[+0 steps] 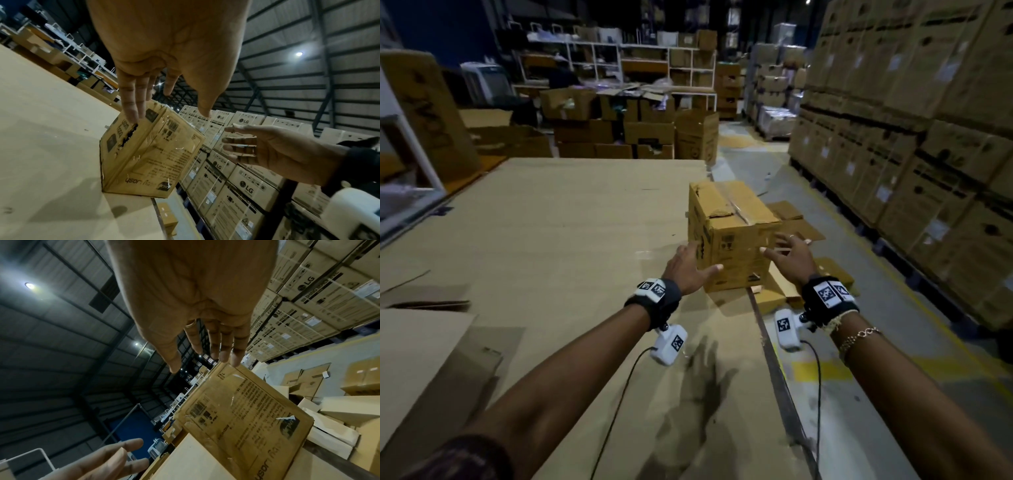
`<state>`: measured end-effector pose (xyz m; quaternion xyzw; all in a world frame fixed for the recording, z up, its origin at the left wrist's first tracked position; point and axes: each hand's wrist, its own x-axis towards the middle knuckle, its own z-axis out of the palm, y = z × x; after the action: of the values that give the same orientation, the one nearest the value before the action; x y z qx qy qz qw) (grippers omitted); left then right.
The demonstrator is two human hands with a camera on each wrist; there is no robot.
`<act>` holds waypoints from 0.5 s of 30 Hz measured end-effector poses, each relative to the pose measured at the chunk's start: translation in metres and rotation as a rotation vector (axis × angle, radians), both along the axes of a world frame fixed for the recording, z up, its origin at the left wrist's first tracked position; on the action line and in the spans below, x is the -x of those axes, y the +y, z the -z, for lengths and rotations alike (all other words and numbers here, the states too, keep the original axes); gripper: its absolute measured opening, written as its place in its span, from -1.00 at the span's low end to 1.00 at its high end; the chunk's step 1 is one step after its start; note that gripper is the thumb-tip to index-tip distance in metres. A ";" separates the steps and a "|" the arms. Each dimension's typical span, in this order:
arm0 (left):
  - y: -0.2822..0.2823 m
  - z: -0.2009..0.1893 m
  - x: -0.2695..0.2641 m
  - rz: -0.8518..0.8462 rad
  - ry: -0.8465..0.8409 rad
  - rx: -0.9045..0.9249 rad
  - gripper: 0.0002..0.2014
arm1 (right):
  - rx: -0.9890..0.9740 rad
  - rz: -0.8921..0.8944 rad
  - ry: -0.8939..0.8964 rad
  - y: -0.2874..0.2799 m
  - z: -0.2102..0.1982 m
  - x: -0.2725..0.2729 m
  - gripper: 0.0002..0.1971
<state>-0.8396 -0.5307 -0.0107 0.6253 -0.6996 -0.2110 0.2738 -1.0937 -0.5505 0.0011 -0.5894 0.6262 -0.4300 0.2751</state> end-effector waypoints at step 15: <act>-0.087 0.023 0.024 0.021 0.040 -0.011 -0.12 | -0.057 -0.059 0.203 -0.131 0.032 0.016 -0.05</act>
<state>-0.8637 -0.6179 -0.0338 0.6151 -0.6995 -0.2300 0.2820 -1.1099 -0.6818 -0.0309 -0.6400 0.6451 -0.3418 0.2396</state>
